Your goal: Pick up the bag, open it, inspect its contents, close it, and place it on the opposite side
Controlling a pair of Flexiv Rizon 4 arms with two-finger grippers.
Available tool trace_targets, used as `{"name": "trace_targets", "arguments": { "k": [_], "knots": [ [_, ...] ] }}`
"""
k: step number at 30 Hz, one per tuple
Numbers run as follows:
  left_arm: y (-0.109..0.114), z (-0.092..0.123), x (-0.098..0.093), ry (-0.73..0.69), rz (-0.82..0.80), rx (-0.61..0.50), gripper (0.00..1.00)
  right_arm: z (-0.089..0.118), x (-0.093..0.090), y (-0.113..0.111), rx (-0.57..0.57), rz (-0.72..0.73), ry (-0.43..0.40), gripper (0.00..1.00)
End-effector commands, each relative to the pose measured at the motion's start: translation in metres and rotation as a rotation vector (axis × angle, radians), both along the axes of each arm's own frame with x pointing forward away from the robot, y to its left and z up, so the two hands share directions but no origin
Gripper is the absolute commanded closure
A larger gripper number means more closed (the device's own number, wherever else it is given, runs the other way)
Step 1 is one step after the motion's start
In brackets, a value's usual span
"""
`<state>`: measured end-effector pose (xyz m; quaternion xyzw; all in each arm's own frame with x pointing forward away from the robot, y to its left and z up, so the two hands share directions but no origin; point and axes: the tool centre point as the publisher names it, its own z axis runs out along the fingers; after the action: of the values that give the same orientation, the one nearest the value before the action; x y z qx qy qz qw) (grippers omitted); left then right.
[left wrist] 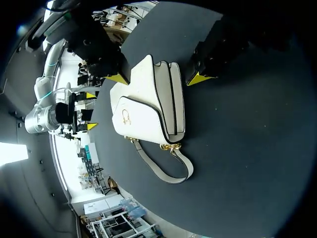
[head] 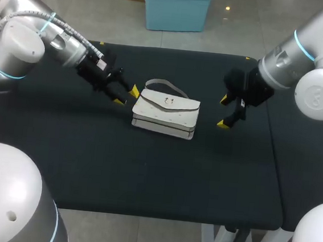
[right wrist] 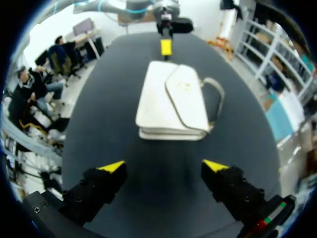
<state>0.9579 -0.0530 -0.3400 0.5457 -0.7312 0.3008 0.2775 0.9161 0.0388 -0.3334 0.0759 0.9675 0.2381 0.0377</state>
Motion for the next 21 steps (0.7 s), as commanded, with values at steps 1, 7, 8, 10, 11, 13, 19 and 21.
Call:
{"name": "trace_targets", "arguments": {
  "k": [1, 7, 8, 10, 11, 13, 19, 21],
  "knots": [
    [0.014, 0.018, -0.002, -0.035, -0.050, 0.025, 0.00, 0.011, -0.004, 0.006, -0.034, -0.019, -0.027, 0.00],
    [0.027, 0.041, 0.006, -0.140, -0.220, 0.097, 0.00, 0.036, -0.010, 0.021, -0.079, -0.026, -0.112, 0.00],
    [0.029, 0.045, 0.009, -0.161, -0.239, 0.106, 0.00, 0.040, -0.011, 0.024, -0.083, -0.024, -0.125, 0.00],
    [0.032, 0.051, 0.015, -0.205, -0.295, 0.141, 0.00, 0.047, -0.014, 0.029, -0.095, -0.020, -0.163, 0.00],
    [0.033, 0.054, 0.018, -0.224, -0.321, 0.152, 0.00, 0.050, -0.016, 0.031, -0.099, -0.017, -0.180, 0.00],
    [0.036, 0.060, 0.022, -0.271, -0.390, 0.172, 0.00, 0.055, -0.021, 0.038, -0.126, -0.010, -0.235, 0.00],
    [0.040, 0.073, 0.027, -0.372, -0.629, 0.203, 0.00, 0.054, -0.031, 0.051, -0.177, -0.004, -0.302, 0.00],
    [0.040, 0.075, 0.026, -0.407, -0.700, 0.220, 0.00, 0.053, -0.033, 0.056, -0.184, -0.005, -0.305, 0.00]
  ]
}}
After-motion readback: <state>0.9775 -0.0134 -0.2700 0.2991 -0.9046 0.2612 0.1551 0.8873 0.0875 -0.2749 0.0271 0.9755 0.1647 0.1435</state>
